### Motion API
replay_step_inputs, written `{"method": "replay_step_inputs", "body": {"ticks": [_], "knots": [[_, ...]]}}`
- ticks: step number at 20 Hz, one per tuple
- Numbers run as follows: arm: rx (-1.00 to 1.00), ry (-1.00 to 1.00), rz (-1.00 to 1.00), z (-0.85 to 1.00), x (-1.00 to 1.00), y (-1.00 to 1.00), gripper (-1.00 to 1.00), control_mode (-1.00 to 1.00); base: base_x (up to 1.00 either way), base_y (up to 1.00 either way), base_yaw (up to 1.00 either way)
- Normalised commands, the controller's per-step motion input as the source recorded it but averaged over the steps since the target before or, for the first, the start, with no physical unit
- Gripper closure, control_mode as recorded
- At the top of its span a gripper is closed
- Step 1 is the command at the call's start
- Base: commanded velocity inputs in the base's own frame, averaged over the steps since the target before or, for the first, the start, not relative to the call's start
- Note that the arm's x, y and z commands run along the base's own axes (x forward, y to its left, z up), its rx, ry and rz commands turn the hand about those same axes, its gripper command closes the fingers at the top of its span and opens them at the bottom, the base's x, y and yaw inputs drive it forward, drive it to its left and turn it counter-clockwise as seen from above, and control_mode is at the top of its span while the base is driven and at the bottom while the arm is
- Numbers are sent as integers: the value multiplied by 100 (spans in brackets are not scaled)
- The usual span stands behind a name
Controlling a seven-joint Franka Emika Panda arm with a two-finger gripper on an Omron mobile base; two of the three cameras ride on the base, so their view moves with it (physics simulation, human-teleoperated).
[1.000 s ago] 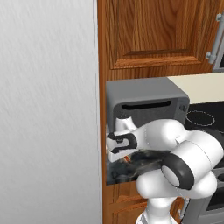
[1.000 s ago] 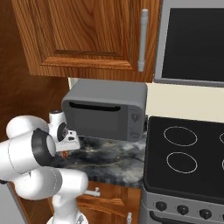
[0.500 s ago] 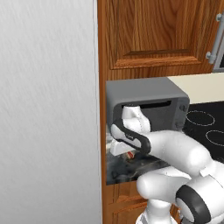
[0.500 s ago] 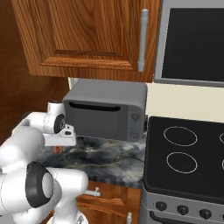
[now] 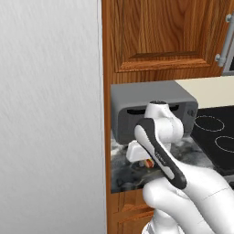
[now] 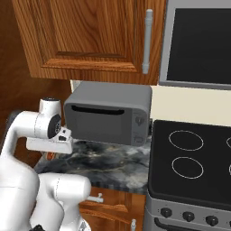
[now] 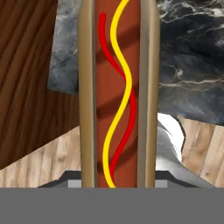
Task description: Store the hot dog in the freezer for long-term storage. Close the freezer door after placing the cooked food.
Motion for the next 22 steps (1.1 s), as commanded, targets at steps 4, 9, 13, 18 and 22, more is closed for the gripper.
{"method": "replay_step_inputs", "body": {"ticks": [4,9,13,18,22], "knots": [[-5,3,-26,55,-38,-28,100,-100,0,0,0],[-9,3,-28,47,-17,-35,100,-100,0,0,0],[-9,15,-26,44,0,-32,100,-100,0,0,0],[-18,19,-24,6,0,-23,100,-100,0,0,0],[-24,9,-16,2,0,-24,100,-100,0,0,0]]}}
